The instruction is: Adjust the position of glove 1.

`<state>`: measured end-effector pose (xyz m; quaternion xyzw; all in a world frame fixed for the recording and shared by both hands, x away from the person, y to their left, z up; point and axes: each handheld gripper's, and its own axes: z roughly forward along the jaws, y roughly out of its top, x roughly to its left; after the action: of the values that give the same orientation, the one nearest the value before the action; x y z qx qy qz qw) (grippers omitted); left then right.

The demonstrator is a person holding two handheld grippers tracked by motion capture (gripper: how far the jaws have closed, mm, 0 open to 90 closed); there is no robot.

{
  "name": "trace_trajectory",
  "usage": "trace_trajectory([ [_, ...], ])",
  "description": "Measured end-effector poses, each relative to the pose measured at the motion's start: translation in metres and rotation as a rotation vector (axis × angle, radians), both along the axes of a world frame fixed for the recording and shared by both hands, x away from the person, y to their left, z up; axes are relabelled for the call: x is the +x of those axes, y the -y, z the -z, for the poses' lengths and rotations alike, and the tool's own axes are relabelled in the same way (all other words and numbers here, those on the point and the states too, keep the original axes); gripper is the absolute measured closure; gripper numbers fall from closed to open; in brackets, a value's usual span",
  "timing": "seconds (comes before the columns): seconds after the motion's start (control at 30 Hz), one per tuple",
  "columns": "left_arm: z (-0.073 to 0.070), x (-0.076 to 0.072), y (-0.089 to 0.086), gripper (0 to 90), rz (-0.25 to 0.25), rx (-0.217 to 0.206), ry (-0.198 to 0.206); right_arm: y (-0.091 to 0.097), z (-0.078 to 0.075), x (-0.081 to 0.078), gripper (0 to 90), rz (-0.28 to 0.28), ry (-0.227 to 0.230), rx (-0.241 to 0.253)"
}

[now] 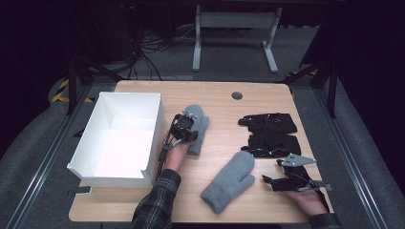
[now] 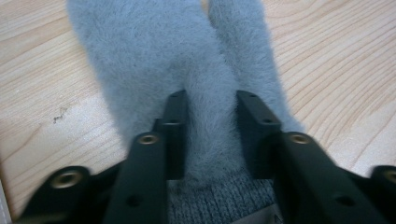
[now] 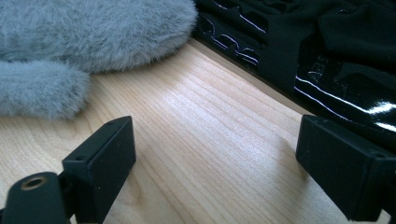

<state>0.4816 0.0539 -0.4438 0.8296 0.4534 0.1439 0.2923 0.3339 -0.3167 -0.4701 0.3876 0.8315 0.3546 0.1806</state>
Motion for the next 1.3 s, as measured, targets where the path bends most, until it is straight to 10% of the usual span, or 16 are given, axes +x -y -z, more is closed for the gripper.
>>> trace_trajectory([
  [0.27, -0.008, -0.004, -0.005, 85.0, 0.031, -0.053, 0.022, 0.000, 0.000, 0.000, 12.5, 0.001, 0.000, 0.000],
  [1.3, -0.062, -0.065, 0.002, 86.2, 0.301, -0.213, 0.033, 0.000, 0.000, 0.000, 12.5, 0.002, 0.000, -0.001],
])
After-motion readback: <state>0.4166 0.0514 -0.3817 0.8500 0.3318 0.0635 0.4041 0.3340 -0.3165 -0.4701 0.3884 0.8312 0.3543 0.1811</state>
